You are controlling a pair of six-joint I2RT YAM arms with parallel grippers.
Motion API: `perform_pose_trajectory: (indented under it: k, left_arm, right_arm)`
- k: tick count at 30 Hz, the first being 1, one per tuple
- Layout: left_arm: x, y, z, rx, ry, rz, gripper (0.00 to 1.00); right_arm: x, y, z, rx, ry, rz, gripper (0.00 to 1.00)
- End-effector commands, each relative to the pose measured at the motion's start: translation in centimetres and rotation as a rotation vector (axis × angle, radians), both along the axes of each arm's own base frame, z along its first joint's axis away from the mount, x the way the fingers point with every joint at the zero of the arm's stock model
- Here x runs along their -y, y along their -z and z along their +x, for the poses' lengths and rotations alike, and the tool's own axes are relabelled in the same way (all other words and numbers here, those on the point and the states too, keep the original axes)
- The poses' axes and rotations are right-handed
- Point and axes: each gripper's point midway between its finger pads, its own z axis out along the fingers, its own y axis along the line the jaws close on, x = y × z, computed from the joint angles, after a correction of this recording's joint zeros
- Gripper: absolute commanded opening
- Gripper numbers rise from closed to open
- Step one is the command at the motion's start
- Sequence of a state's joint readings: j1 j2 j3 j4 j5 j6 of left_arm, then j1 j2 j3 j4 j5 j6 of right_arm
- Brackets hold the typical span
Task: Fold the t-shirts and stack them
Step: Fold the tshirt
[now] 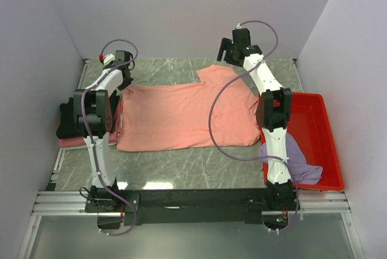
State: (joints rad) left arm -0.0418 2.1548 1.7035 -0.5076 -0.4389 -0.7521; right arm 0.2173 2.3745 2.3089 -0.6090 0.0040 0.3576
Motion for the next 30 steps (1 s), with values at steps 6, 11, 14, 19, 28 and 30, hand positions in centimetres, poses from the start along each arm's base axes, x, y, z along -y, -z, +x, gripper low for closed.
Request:
perform_pose_trajectory:
  k: [6, 11, 14, 19, 28, 30]
  left_arm:
    - [0.2, -2.8, 1.5, 0.086, 0.018, -0.012, 0.01]
    - [-0.1, -1.6, 1.9, 0.075, 0.005, 0.003, 0.01]
    - [-0.2, -1.3, 2.2, 0.064, 0.000, 0.003, 0.01]
    - [-0.1, -1.1, 2.4, 0.067, 0.008, 0.002, 0.01]
    - [0.4, -1.3, 2.7, 0.088, 0.048, -0.010, 0.01]
    - [0.8, -1.1, 2.8, 0.086, 0.065, -0.018, 0.01]
  right_arm:
    - [2.3, 3.9, -4.5, -0.122, 0.053, -0.013, 0.86]
    - [2.9, 5.6, -6.4, -0.151, 0.079, -0.021, 0.86]
    - [3.1, 7.7, -7.5, -0.220, 0.086, -0.030, 0.86]
    - [3.6, 10.4, -10.5, -0.299, 0.106, -0.035, 0.86]
    - [5.2, 13.1, -18.0, -0.454, 0.170, -0.041, 0.86]
    - [5.1, 13.5, -19.9, -0.482, 0.175, -0.023, 0.86]
